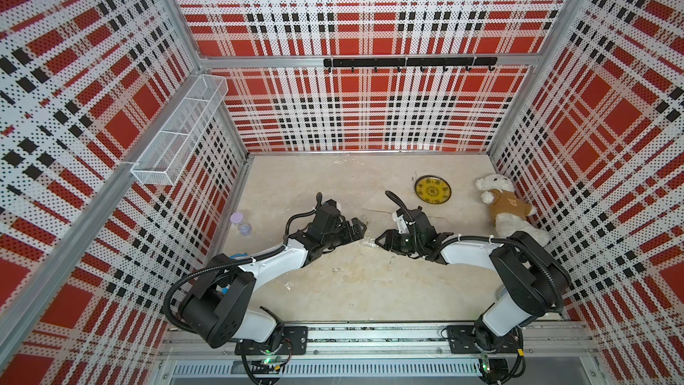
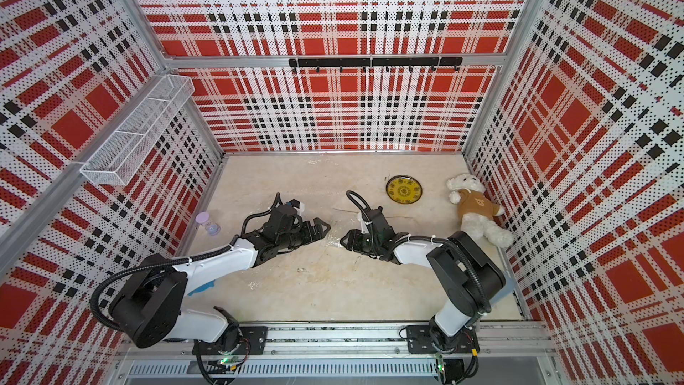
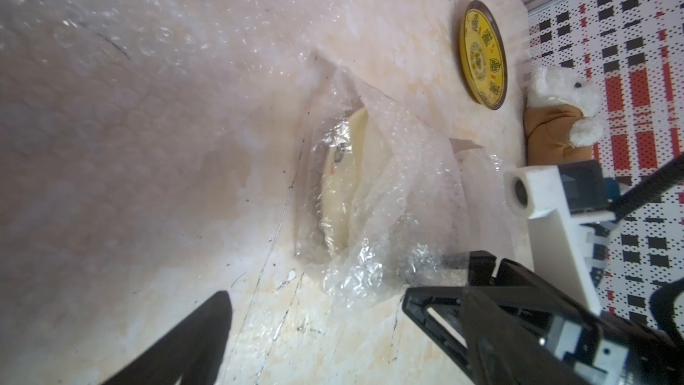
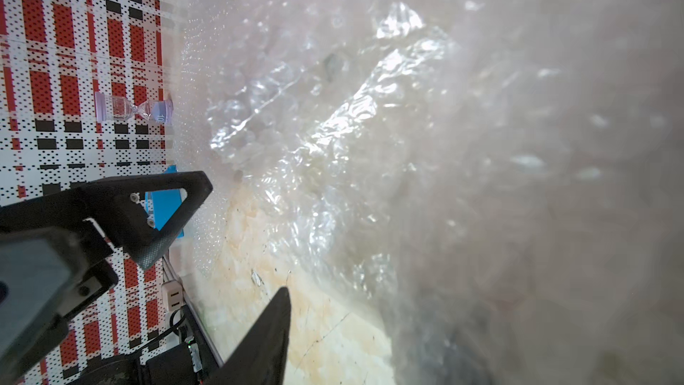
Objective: Unpack dinner plates from bubble wrap
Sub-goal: Unwrap the bubble wrap at the center of the board.
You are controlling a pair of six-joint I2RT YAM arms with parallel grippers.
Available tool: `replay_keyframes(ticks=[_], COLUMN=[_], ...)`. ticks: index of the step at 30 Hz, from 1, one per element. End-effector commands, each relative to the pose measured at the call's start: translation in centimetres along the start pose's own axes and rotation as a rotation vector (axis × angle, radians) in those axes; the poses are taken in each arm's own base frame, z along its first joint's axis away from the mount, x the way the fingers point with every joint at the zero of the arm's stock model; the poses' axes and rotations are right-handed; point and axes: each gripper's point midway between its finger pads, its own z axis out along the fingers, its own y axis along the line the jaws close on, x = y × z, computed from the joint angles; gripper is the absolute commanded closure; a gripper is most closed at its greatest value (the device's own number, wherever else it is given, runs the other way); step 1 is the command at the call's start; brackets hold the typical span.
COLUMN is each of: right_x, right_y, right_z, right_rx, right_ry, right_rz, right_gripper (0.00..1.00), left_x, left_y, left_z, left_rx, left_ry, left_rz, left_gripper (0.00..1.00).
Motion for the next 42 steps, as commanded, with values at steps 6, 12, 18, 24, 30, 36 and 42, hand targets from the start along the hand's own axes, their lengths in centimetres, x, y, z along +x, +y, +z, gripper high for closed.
replay_keyframes(ticks=[6, 12, 18, 24, 30, 36, 42], right_x=[-1.8, -1.9, -2.2, -2.6, -2.6, -3.2, -3.4], right_y=[1.1, 1.7, 2.6, 3.2, 3.6, 4.7, 5.5], right_z=[-0.3, -0.5, -0.4, -0.5, -0.4, -1.0, -1.4], right_rx=[-0.033, -0.062, -0.106, -0.116, -0.137, -0.158, -0.172], right_ry=[-0.099, -0.102, -0.102, -0.100, -0.096, -0.115, -0.122], right_rz=[0.044, 0.073, 0.112, 0.152, 0.191, 0.197, 0.211], right_gripper=[0.85, 1.00, 1.00, 1.00, 1.00, 1.00, 1.00], left_x=[1.8, 3.1, 4.6, 6.2, 7.6, 6.8, 5.1], left_y=[1.9, 3.8, 3.5, 0.9, -1.2, -1.7, -3.1], left_z=[-0.6, -1.8, -1.2, 0.1, 1.9, 2.8, 2.2], left_rx=[-0.037, -0.108, -0.111, -0.075, -0.040, 0.009, 0.068], left_ry=[-0.005, -0.005, 0.033, 0.050, 0.037, -0.047, -0.128], left_rz=[-0.017, 0.013, 0.047, 0.106, 0.096, -0.019, -0.065], left_gripper=[0.08, 0.19, 0.33, 0.39, 0.36, 0.32, 0.30])
